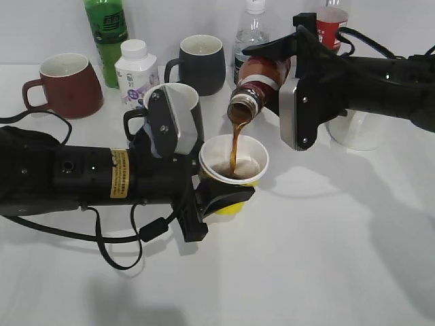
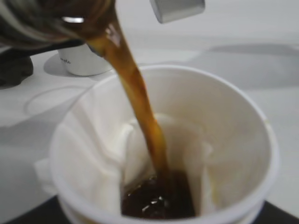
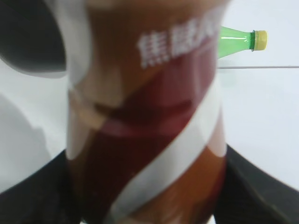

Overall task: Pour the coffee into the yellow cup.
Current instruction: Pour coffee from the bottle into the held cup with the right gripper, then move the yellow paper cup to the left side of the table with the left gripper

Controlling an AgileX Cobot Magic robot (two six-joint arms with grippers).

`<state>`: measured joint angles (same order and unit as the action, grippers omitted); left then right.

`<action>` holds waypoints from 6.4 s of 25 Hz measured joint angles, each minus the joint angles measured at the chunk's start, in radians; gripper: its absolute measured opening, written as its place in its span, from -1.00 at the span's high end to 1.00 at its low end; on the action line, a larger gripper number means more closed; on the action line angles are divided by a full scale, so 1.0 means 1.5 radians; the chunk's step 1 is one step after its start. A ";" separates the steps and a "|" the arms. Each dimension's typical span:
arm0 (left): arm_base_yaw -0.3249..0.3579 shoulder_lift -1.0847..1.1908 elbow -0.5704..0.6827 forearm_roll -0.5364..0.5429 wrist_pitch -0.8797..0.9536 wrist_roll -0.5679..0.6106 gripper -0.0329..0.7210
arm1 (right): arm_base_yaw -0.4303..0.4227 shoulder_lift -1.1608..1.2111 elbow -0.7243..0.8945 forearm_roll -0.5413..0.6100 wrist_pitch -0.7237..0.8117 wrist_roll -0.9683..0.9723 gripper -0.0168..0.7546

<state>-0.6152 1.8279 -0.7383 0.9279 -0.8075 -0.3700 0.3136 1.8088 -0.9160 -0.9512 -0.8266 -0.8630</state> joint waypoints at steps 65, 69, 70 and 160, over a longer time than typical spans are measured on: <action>0.000 0.000 0.001 0.030 -0.024 -0.002 -0.09 | 0.000 0.000 0.000 0.004 0.005 -0.076 -0.35; 0.000 0.000 0.001 0.030 -0.024 -0.002 -0.09 | 0.000 0.000 0.000 0.004 0.005 -0.079 -0.35; 0.000 0.000 0.001 0.030 -0.024 -0.002 -0.09 | 0.000 0.000 0.000 0.004 0.005 -0.080 -0.35; 0.324 -0.168 0.133 -0.248 0.043 0.035 -0.09 | 0.000 -0.002 0.000 0.214 0.074 0.730 -0.35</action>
<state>-0.1291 1.5752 -0.5386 0.5564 -0.7433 -0.3173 0.3136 1.8059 -0.9160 -0.6303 -0.7161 0.2323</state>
